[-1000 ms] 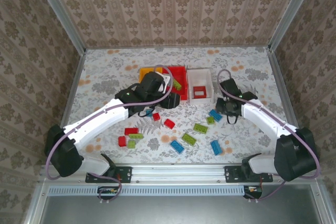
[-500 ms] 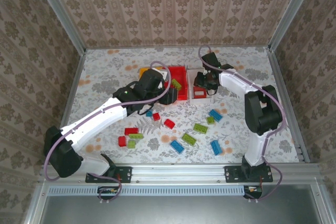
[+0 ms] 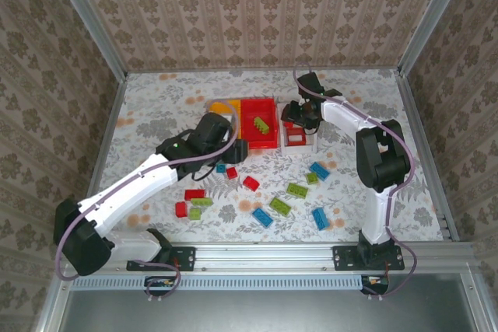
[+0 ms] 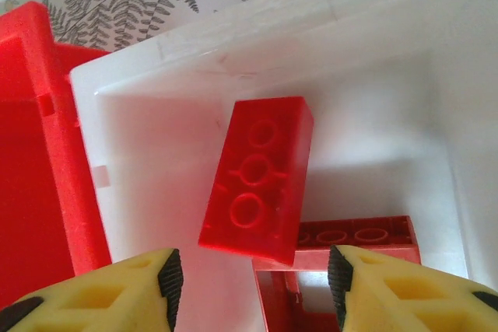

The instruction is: Sort the legos into containers by color

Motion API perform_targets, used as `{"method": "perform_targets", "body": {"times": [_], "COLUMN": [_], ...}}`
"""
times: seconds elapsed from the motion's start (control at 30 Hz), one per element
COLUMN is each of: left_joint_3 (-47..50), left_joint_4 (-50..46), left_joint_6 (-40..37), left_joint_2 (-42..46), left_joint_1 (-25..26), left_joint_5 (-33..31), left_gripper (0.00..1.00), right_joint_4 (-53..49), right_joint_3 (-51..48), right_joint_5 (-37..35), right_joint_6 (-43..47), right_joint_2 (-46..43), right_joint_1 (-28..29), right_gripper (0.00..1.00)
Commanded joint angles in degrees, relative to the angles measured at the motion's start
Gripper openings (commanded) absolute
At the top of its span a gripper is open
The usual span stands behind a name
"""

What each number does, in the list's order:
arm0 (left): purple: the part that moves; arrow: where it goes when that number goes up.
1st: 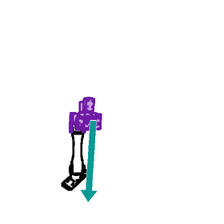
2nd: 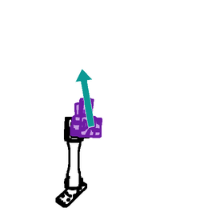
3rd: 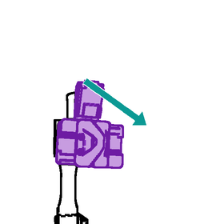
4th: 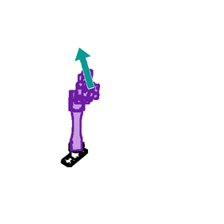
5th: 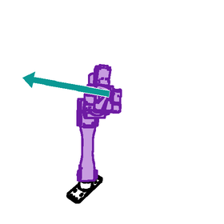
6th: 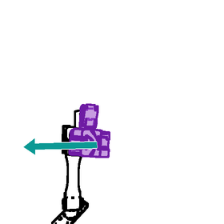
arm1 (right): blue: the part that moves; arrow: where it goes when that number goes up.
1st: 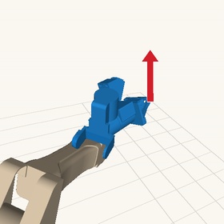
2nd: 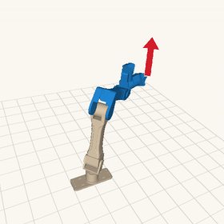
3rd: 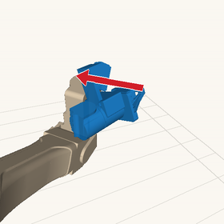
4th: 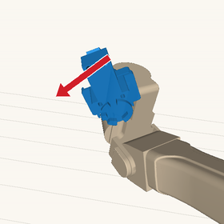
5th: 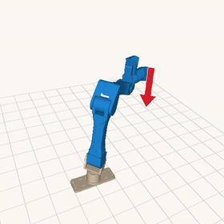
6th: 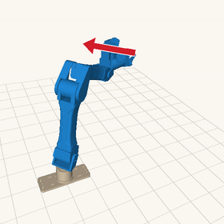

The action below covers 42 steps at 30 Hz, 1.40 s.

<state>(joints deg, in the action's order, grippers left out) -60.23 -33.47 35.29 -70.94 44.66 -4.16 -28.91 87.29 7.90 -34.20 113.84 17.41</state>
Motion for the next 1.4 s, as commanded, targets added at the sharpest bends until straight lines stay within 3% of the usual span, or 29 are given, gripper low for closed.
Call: {"method": "perform_targets", "body": {"times": [0.0,0.13,0.27,0.37,0.53,0.7,0.97,1.2,1.37], "left_joint_3": [3.15,6.09,10.61,14.13,15.07,15.87,20.43,19.53,20.61], "left_joint_4": [-6.63,-14.5,-20.15,-21.06,-19.58,-18.41,-11.53,-8.56,-7.96], "left_joint_6": [6.22,10.29,16.17,22.23,34.67,49.75,72.95,76.95,78.49], "left_joint_2": [3.24,5.3,6.87,7.82,6.1,2.1,1.32,-3.77,-4.85], "left_joint_1": [-2.96,-4.74,-4.79,-4.59,-4.57,-3.24,-1.87,-1.6,-1.56], "left_joint_5": [-1.69,-2.3,-1.15,-0.14,0.7,3.5,2.57,1.47,1.79], "left_gripper": [0.61,0.62,0.66,0.67,0.66,0.63,0.62,0.61,0.52], "right_joint_4": [-1.59,0.25,8.8,13.9,14.05,13.93,11.36,10.98,11.02], "right_joint_3": [-0.24,-5.37,-15.96,-22.99,-28.18,-29.51,-29.65,-29.72,-29.96], "right_joint_5": [-1.32,-2.54,0.9,4.7,8.26,13.21,19.76,24.13,24.57], "right_joint_6": [2.03,5.76,12.84,15.53,15.92,17.15,20.97,21.65,21.1], "right_joint_2": [-5.17,-11.79,-19.98,-24.48,-26.42,-27.68,-29.61,-30.52,-31.02], "right_joint_1": [1.47,4.65,11.31,16.24,21.39,23.47,23.72,23.71,23.66], "right_gripper": [0.57,0.58,0.66,0.72,0.73,0.73,0.75,0.75,0.75]}}
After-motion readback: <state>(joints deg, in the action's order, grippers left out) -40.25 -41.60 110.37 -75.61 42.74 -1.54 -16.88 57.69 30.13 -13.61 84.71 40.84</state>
